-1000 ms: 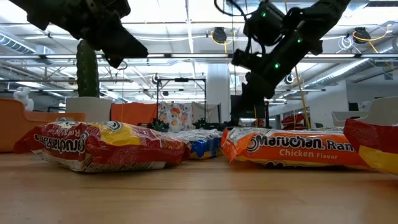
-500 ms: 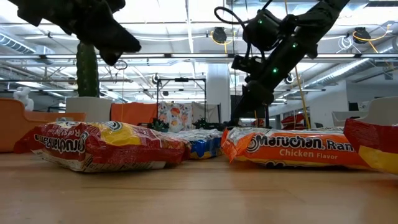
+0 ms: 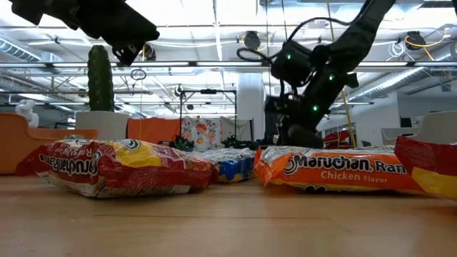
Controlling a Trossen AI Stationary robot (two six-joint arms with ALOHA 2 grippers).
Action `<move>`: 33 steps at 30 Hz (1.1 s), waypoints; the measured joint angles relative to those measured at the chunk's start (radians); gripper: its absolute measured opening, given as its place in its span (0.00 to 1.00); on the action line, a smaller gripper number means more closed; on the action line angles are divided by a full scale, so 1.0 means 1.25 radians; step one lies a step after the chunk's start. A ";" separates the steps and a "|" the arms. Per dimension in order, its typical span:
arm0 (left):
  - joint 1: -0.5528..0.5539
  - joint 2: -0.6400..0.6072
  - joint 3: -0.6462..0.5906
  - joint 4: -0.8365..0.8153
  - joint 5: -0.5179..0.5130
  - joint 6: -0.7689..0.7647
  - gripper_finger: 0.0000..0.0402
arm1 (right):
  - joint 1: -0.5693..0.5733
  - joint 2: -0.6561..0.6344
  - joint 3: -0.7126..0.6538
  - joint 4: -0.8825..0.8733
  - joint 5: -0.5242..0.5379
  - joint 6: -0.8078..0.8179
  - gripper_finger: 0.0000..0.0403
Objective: Sort Maruchan noodles
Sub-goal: Put the center orange noodle pack into the white bin
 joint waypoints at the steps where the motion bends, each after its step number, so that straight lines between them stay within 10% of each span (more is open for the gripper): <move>1: 0.000 0.000 0.000 -0.002 0.000 0.000 0.13 | -0.004 0.004 0.000 0.005 -0.001 -0.003 0.41; 26: -0.001 0.000 0.000 -0.008 -0.001 0.023 0.13 | -0.019 0.079 0.001 0.185 -0.047 -0.074 0.41; 33: -0.003 0.000 -0.001 -0.007 -0.001 0.022 0.13 | -0.013 0.062 -0.002 0.170 -0.087 -0.074 0.25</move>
